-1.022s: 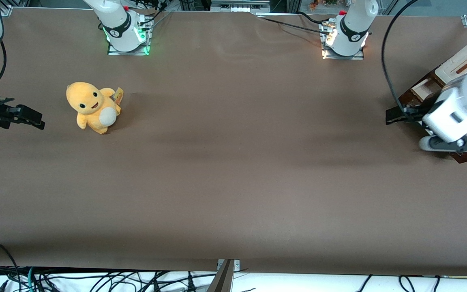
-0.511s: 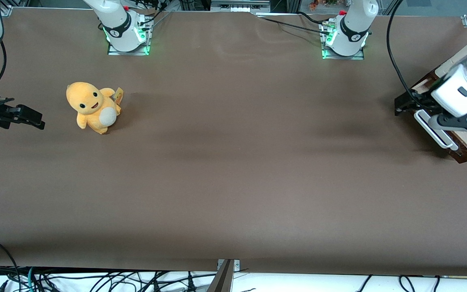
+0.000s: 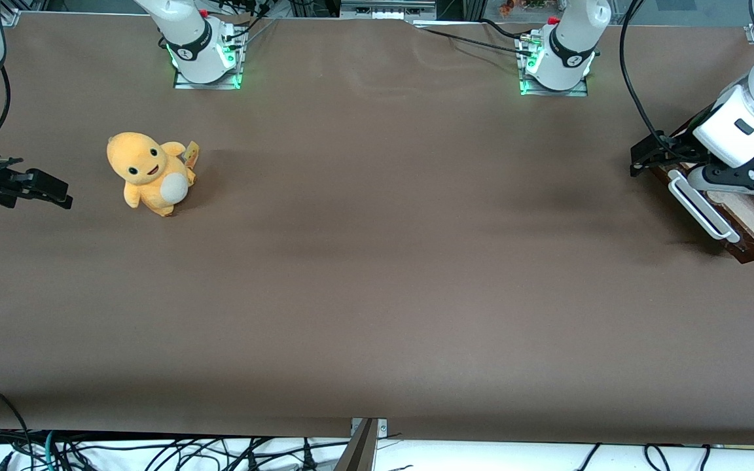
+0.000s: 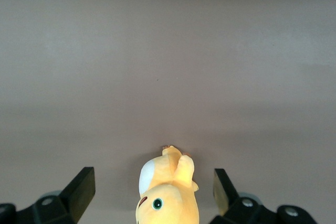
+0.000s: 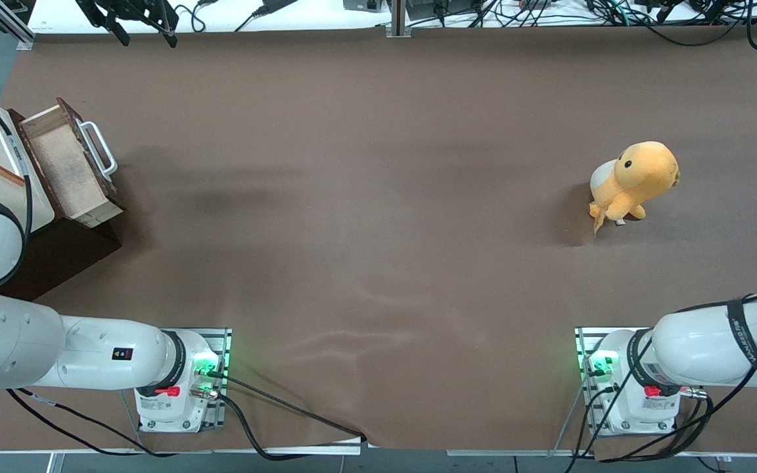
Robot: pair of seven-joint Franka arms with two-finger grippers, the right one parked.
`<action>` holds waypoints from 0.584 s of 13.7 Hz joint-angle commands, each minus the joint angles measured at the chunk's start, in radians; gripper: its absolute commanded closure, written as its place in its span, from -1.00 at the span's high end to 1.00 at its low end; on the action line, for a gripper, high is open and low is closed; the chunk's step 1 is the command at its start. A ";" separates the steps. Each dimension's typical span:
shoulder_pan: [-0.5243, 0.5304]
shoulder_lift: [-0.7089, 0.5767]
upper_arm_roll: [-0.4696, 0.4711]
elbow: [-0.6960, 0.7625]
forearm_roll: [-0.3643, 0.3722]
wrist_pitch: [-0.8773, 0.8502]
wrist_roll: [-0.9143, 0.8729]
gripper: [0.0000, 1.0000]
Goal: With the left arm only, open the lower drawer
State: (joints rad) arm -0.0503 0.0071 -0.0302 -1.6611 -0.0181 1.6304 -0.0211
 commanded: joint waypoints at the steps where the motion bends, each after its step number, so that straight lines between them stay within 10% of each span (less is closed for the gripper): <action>1: 0.013 -0.032 -0.016 -0.035 -0.011 0.016 0.018 1.00; 8: 0.021 -0.030 -0.016 -0.035 -0.008 0.012 0.020 1.00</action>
State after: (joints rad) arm -0.0452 0.0048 -0.0355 -1.6680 -0.0181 1.6304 -0.0211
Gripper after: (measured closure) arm 0.000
